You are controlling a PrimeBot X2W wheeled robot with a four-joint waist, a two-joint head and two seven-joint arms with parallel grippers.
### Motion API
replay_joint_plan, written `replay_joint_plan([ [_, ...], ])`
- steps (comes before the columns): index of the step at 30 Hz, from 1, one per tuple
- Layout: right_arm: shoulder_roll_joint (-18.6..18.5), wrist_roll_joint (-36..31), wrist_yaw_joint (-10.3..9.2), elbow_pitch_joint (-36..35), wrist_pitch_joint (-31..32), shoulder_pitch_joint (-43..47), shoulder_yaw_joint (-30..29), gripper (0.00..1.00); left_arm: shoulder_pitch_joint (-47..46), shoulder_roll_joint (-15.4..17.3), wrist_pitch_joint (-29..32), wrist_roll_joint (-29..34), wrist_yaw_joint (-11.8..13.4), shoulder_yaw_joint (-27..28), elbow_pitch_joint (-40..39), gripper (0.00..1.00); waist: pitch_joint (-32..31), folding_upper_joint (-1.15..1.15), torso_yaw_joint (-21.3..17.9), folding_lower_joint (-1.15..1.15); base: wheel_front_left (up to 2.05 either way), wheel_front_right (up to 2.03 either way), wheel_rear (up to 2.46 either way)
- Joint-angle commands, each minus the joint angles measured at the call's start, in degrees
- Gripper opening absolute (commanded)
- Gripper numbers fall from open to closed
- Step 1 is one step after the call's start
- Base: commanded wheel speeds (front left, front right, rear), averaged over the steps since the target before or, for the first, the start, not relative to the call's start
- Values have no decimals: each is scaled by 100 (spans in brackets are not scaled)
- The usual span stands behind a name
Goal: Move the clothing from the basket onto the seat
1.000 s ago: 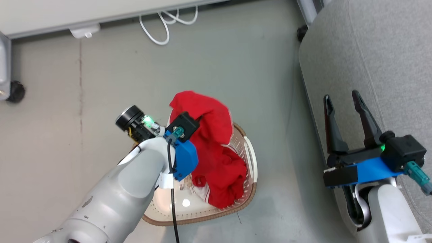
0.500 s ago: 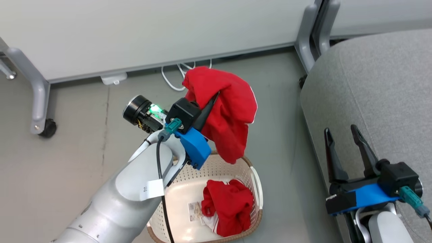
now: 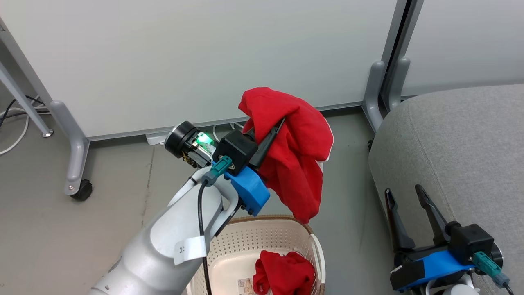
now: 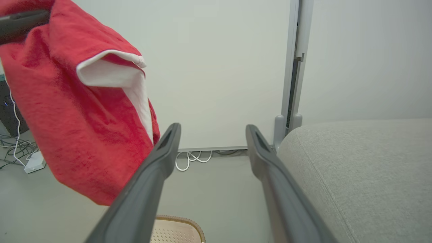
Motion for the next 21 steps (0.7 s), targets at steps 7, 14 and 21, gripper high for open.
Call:
replay_joint_plan([
  [7,-18,50,3,-53,-25,56,213,100,110,-12,-29,85,-40,23,4,0,-57,-1,61,1,0,0,0],
  [14,-17,-8,3,-116,-25,-162,875,100,90,-48,-29,116,-53,60,50,0,-19,-1,93,1,0,0,0],
  [21,-19,-38,3,30,-25,-620,1637,100,-30,-100,-29,192,-73,60,21,0,126,-1,135,1,0,0,0],
])
